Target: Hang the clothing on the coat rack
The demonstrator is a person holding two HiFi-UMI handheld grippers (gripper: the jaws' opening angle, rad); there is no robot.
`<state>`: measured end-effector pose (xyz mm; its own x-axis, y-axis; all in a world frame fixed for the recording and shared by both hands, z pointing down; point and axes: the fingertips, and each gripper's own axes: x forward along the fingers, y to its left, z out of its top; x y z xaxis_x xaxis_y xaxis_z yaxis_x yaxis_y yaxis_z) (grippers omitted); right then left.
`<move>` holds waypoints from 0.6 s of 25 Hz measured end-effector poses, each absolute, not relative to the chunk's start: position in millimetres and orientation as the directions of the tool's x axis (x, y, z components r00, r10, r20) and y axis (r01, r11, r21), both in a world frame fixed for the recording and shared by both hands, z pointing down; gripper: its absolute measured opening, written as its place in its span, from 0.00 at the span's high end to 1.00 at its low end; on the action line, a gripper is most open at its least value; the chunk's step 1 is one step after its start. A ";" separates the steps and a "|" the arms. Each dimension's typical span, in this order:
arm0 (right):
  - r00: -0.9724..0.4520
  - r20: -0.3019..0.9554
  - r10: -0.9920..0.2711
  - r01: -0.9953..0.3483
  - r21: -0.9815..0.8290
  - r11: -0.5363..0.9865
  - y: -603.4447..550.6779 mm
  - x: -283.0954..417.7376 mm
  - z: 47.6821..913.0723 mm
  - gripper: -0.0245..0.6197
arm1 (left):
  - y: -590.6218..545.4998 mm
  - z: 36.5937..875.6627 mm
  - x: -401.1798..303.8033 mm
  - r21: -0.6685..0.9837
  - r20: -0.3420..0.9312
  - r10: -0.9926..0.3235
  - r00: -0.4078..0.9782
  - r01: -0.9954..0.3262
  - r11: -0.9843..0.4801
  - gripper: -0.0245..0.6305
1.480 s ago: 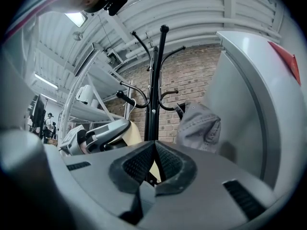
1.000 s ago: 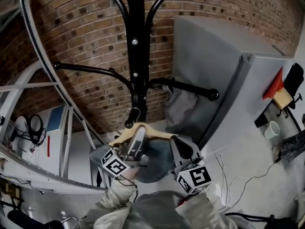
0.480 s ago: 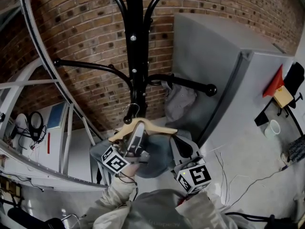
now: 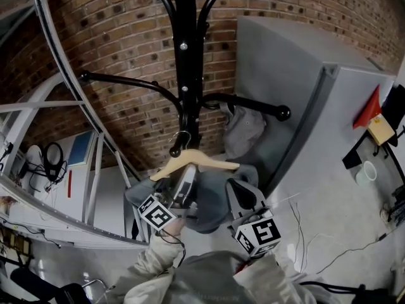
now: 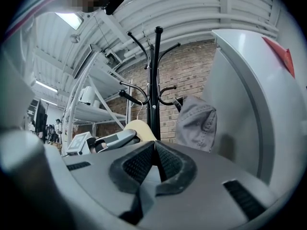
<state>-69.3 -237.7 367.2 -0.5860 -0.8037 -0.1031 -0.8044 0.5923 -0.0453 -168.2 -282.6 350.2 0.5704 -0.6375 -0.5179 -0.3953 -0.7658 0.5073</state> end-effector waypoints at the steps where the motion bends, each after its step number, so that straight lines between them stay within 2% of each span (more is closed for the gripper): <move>1: -0.591 -0.102 -0.800 -0.801 -0.046 0.597 -236.1 -72.3 367.8 0.92 | -280.2 352.6 -169.5 0.507 -0.510 -0.642 0.573 -0.402 -0.762 0.81; 11: -0.607 -0.091 -0.789 -0.787 -0.072 0.613 -221.8 -90.2 376.7 0.92 | -251.4 368.0 -174.8 0.457 -0.427 -0.670 0.607 -0.494 -0.739 0.81; 15: -0.606 -0.082 -0.791 -0.787 -0.087 0.611 -213.4 -99.2 382.8 0.92 | -233.7 373.3 -173.1 0.389 -0.374 -0.669 0.643 -0.546 -0.742 0.89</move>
